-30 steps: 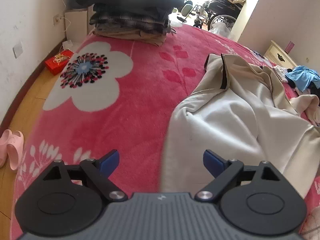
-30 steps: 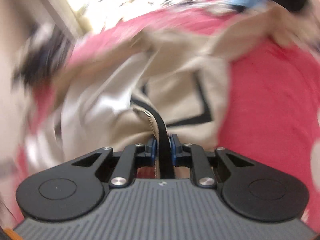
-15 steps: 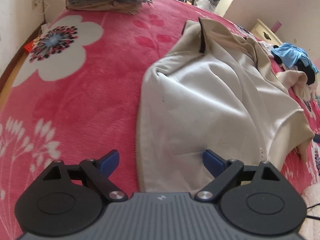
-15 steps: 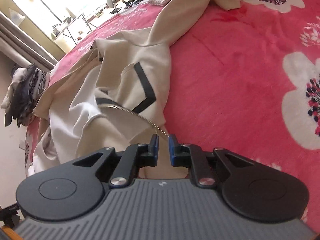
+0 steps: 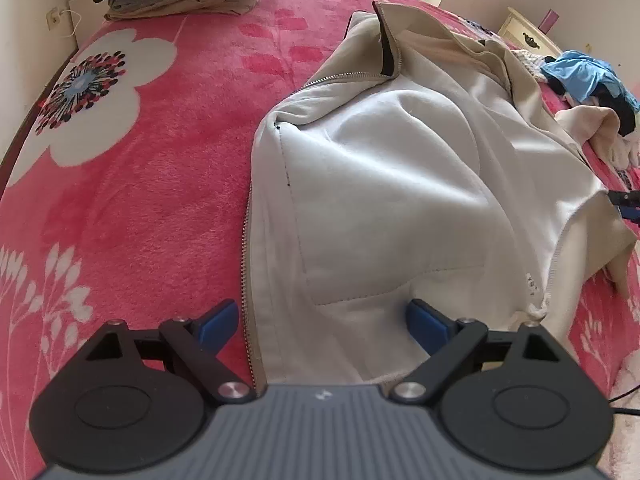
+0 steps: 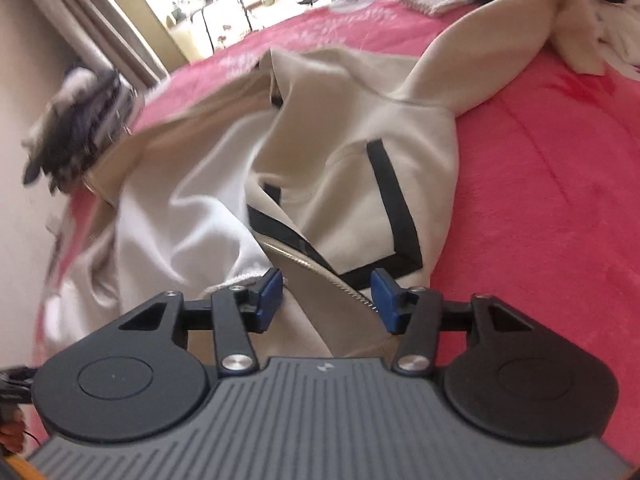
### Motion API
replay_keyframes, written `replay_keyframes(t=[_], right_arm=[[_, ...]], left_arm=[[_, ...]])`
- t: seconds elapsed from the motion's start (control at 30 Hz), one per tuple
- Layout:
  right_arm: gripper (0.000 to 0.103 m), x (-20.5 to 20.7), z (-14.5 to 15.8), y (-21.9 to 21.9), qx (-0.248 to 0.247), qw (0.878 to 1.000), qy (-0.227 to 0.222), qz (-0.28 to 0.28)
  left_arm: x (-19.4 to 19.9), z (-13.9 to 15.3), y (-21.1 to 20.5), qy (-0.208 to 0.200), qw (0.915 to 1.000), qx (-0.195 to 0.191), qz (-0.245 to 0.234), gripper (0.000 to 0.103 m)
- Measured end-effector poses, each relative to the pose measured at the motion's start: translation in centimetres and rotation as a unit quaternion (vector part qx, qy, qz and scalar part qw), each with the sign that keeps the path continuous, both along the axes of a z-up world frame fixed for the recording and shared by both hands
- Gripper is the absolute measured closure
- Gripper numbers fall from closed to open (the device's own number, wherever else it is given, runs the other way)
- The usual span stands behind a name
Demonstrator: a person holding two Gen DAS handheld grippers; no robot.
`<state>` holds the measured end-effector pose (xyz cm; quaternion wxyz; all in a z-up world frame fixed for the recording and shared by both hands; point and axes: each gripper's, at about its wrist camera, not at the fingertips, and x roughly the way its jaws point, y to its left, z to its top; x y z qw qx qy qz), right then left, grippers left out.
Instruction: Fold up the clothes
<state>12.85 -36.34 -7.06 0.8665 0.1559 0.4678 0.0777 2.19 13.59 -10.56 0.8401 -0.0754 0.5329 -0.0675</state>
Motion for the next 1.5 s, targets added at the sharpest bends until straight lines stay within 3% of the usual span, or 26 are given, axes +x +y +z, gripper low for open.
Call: replay_keyframes(t=[0.1,0.13,0.17,0.27,0.4,0.53,0.67,0.73,0.87,0.97,1.03,1.13,1.2,1.33,1.5], right_arm=[[0.067,0.2,-0.8,-0.5,0.005,1.000,0.011,-0.002],[0.082,0.1,-0.8,-0.7,0.002,1.000,0.011,-0.006],[0.089,-0.1,-0.8,-0.9,0.003,1.000,0.011,-0.009],[0.100,-1.0,0.0,-1.9,0.025,0.999,-0.004,-0.024],[0.100,-2.5,3.8,-3.8,-0.022,0.995,-0.073,-0.059],[0.100,-3.0,7.9,-9.4,-0.083,0.976,-0.132,-0.149],[0.095,-1.9,8.4,-15.6,-0.126,0.953,-0.121,-0.249],[0.086,-1.5,7.3,-17.7,-0.119,0.943,-0.086,-0.298],[0.072,-3.1,6.1,-17.0,-0.035,0.938,-0.095,-0.332],[0.063,-4.2,6.5,-12.6,-0.013,0.950,-0.114,-0.291],[0.061,-4.2,7.1,-8.7,0.013,0.965,-0.120,-0.234],[0.055,-3.3,7.2,-1.2,0.052,0.988,-0.098,-0.111],[0.050,-2.5,7.0,4.2,0.078,0.994,-0.076,-0.019],[0.038,-0.7,5.7,15.1,0.124,0.982,-0.012,0.145],[0.037,1.1,2.8,27.1,0.111,0.956,0.053,0.267]], left_arm=[[0.4,-0.2,-0.1,0.004,1.0000,0.001,0.002,0.010],[0.5,-0.3,-0.1,0.006,1.0000,0.002,0.002,0.010],[0.6,-0.4,-0.1,0.007,1.0000,0.004,0.002,0.009],[1.0,-0.5,-0.3,0.012,0.9999,0.009,0.002,0.009],[1.4,-0.5,-0.5,0.015,0.9997,0.017,-0.001,0.009],[1.5,-0.4,-0.7,0.017,0.9996,0.023,0.000,0.009],[1.5,-0.4,-0.8,0.017,0.9996,0.024,0.002,0.009],[1.5,-0.3,-0.8,0.017,0.9995,0.025,0.003,0.009],[1.3,-0.3,-0.6,0.019,0.9997,0.018,0.003,0.009],[1.1,-0.3,-0.3,0.019,0.9998,0.010,0.001,0.009],[0.8,-0.2,-0.1,0.018,0.9998,-0.001,0.000,0.010],[0.2,-0.2,0.0,0.012,0.9996,-0.024,-0.005,0.011],[-0.5,-0.1,-0.5,0.001,0.9992,-0.035,-0.021,0.011],[-1.7,0.1,-1.7,-0.021,0.9968,-0.057,-0.052,0.015],[-3.4,0.3,-3.1,-0.049,0.9911,-0.085,-0.090,0.014]])
